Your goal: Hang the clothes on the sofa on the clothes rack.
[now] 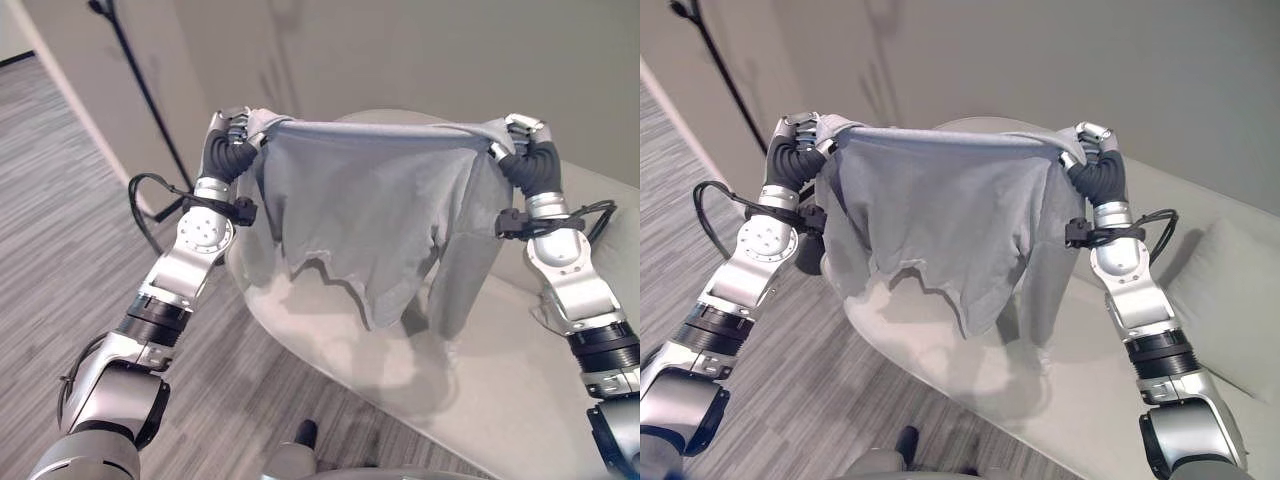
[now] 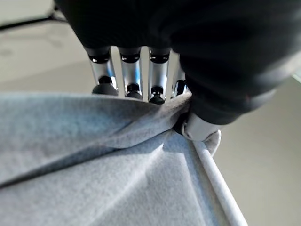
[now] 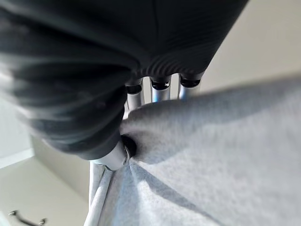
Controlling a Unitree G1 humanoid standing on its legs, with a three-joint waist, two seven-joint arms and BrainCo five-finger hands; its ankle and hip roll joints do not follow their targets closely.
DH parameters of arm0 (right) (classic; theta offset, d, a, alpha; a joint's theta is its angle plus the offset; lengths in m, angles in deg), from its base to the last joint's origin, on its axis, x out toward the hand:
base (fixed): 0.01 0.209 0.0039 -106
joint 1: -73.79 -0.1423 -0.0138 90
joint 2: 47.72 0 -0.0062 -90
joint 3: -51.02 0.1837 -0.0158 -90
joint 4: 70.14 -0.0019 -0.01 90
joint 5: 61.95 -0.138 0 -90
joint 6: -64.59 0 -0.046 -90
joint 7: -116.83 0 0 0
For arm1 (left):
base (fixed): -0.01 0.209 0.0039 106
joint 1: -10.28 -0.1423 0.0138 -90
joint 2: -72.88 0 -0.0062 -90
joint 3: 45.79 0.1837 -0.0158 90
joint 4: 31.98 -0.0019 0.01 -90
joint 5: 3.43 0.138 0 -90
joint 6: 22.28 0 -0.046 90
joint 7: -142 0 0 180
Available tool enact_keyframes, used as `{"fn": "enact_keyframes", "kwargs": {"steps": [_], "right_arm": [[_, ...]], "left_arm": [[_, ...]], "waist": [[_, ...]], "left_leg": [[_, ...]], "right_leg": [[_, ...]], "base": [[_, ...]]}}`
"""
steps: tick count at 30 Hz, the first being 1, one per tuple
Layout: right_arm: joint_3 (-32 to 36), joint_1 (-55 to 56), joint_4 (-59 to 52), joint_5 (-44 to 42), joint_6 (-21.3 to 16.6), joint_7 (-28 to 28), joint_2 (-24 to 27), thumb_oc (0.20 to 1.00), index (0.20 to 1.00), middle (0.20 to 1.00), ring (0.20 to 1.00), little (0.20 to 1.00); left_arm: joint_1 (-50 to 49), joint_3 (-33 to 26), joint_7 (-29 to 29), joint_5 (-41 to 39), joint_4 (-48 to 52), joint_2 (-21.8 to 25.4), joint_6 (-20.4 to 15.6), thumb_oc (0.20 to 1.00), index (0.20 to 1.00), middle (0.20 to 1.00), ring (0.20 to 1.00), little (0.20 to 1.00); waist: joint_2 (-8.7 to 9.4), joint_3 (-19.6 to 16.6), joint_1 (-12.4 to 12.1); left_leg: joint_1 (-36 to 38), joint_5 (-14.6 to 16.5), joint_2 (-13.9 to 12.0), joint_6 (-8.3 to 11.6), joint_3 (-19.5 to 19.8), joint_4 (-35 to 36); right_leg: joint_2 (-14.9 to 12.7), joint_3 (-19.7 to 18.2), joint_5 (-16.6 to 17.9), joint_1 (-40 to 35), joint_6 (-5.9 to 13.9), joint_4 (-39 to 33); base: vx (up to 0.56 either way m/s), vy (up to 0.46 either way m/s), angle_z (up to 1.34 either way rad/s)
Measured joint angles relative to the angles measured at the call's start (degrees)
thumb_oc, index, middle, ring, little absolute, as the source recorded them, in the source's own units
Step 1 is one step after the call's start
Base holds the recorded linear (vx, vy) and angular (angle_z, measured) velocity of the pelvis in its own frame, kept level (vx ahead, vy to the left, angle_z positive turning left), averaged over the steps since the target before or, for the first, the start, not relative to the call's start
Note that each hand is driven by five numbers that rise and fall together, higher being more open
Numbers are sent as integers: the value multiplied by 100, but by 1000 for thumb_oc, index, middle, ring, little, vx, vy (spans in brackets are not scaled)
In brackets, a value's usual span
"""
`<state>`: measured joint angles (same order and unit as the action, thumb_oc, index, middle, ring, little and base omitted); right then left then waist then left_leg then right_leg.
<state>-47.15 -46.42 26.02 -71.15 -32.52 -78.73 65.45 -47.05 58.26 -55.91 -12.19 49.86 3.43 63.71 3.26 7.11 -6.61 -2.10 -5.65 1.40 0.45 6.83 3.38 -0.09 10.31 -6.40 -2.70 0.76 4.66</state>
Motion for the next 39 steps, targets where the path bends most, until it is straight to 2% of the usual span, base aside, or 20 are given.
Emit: {"fn": "enact_keyframes", "kwargs": {"steps": [10, 12, 13, 17, 18, 20, 22, 23, 24, 27, 28, 29, 30, 31, 32, 33, 34, 35, 36, 39], "right_arm": [[242, 413, -2, 24, 3, 147, -1, 200, 200, 200, 200, 200], [237, 380, -30, 20, 18, 147, -14, 200, 200, 200, 200, 200], [218, 386, -62, 21, 18, 149, -47, 200, 200, 200, 200, 200], [467, 552, -122, 15, 1, 144, -65, 200, 200, 200, 200, 200], [420, 554, -199, 15, 20, 141, -69, 200, 200, 200, 200, 200], [458, 560, -300, 15, 25, 122, -76, 200, 200, 200, 200, 200], [528, 556, -439, 19, 37, 109, 16, 200, 200, 200, 200, 200], [622, 627, -532, 32, 26, 107, -32, 200, 200, 200, 200, 200], [684, 931, -755, 25, 72, 104, -230, 200, 200, 200, 200, 200], [729, 1045, -949, 140, 110, 120, -359, 200, 200, 200, 200, 200], [727, 1033, -1018, 165, 92, 78, -426, 200, 200, 200, 200, 200], [723, 1021, -939, 207, 24, 75, -412, 200, 200, 200, 200, 200], [716, 952, -827, 241, 57, 67, -414, 200, 200, 200, 200, 200], [717, 957, -841, 252, 58, 34, -418, 200, 200, 200, 200, 200], [760, 996, -838, 255, 43, -1, -374, 200, 200, 200, 200, 200], [832, 1017, -868, 255, 32, -12, -365, 200, 200, 200, 200, 200], [826, 1006, -760, 255, 71, -26, -282, 200, 200, 200, 200, 200], [838, 963, -754, 256, 23, -20, -246, 200, 200, 200, 200, 200], [794, 980, -711, 255, 11, -18, -246, 200, 200, 200, 200, 200], [780, 952, -661, 257, -58, -5, -236, 200, 200, 200, 200, 200]], "left_arm": [[-604, -297, 211, 95, 477, -614, 4, 200, 200, 200, 200, 200], [-511, -269, 236, 94, 459, -497, 0, 200, 200, 200, 200, 200], [-493, -270, 244, 94, 449, -341, 0, 200, 200, 200, 200, 200], [-203, -16, 280, 89, 170, -197, -79, 200, 200, 200, 200, 200], [-152, -15, 289, 87, 162, -140, -83, 200, 200, 200, 200, 200], [-29, -12, 289, 82, 80, -131, -76, 200, 200, 200, 200, 200], [3, 24, 287, 76, 42, -152, -80, 200, 200, 200, 200, 200], [58, 55, 291, 73, 19, -104, -88, 200, 200, 200, 200, 200], [130, 63, 284, 68, -50, -80, -85, 200, 200, 200, 200, 200], [204, 178, 237, 40, -56, 141, -90, 200, 200, 200, 200, 200], [247, 172, 234, 40, -55, 268, -89, 200, 200, 200, 200, 200], [325, 168, 231, 40, -51, 270, -87, 200, 200, 200, 200, 200], [360, 166, 229, 41, 21, 276, -94, 200, 200, 200, 200, 200], [348, 163, 229, 44, 81, 253, -100, 200, 200, 200, 200, 200], [282, 152, 222, 44, 143, 132, -76, 200, 200, 200, 200, 200], [113, 103, 203, 47, 327, 12, -80, 200, 200, 200, 200, 200], [25, 114, 219, 47, 336, -82, -46, 200, 200, 200, 200, 200], [16, 88, 232, 48, 352, -103, -50, 200, 200, 200, 200, 200], [-33, -49, 239, 49, 341, -347, -34, 200, 200, 200, 200, 200], [-318, -76, 268, 90, 400, -366, -7, 200, 200, 200, 200, 200]], "waist": [[51, 8, 27], [260, 128, 52], [400, 204, 105], [402, 268, 360], [411, 291, 413], [323, 290, 512], [-18, 297, 542], [-21, 321, 568], [336, 332, 561], [244, 332, 482], [197, 312, 451], [158, 302, 463], [145, 306, 443], [168, 298, 379], [129, 289, 397], [-20, 294, 337], [-181, 266, 341], [-148, 263, 333], [-157, 261, 353], [-6, 133, 349]], "left_leg": [[-3, -128, 224, -17, 188, -60], [-419, 224, 235, 265, 3, -663], [-547, 350, 29, 201, -307, -776], [-799, 399, -1648, 937, 117, -706], [-797, 392, -1995, 946, -10, -557], [-772, 284, -2349, 1118, 114, -236], [-482, 235, -2112, 1182, 478, -22], [-372, -37, -1827, 1588, 606, -70], [-445, 247, -1208, 1160, 496, -324], [-585, 204, -571, 573, 158, -694], [-586, 174, -463, 442, 64, -618], [-562, 176, -323, 330, 24, -524], [-589, 148, -211, 64, -93, -581], [-584, 151, -38, -42, -130, -586], [-496, 152, 128, -276, -219, -500], [-474, 177, 128, -422, -157, -451], [-217, -87, 62, -373, -203, -11], [-158, -91, 177, -437, -229, 17], [-63, -98, 110, -438, -220, 73], [103, -49, 356, -339, -347, 158]], "right_leg": [[-109, 308, 460, -615, 182, -970], [-356, 284, 518, -539, 31, -961], [-463, 278, 527, -518, 27, -956], [-584, 65, 561, -470, 192, -878], [-639, -44, 564, -444, 329, -869], [-903, -184, 615, -450, 615, -872], [-1211, -258, 748, -603, 847, -892], [-1477, -268, 782, -698, 898, -871], [-2006, -202, 999, -693, 884, -811], [-2426, -393, 2314, 25, 599, 42], [-2619, -383, 2551, 239, 829, 143], [-2658, -338, 2132, 340, 1221, 196], [-2537, -304, 2012, 405, 1417, 98], [-2439, -148, 2300, 404, 1344, 280], [-2293, 221, 1978, 419, 1269, 457], [-1965, 39, 1329, 541, 1425, 808], [-1176, -205, 397, 561, 978, 948], [-911, -199, 256, 504, 1117, 681], [-123, -402, -252, 648, 792, 817], [57, -113, 195, 392, -96, 41]], "base": [[-14, 56, 18], [-22, 168, 18], [-5, 144, 10], [97, 366, -3], [166, 443, -30], [230, 509, -28], [275, 629, -27], [192, 543, -10], [21, 460, 27], [-46, 457, -10], [-42, 437, -34], [-37, 427, -19], [-3, 502, -12], [31, 319, -6], [11, 325, -10], [-1, 261, -11], [-20, 207, -26], [-24, 229, -16], [-12, 56, -7], [-1, -2, -8]]}}
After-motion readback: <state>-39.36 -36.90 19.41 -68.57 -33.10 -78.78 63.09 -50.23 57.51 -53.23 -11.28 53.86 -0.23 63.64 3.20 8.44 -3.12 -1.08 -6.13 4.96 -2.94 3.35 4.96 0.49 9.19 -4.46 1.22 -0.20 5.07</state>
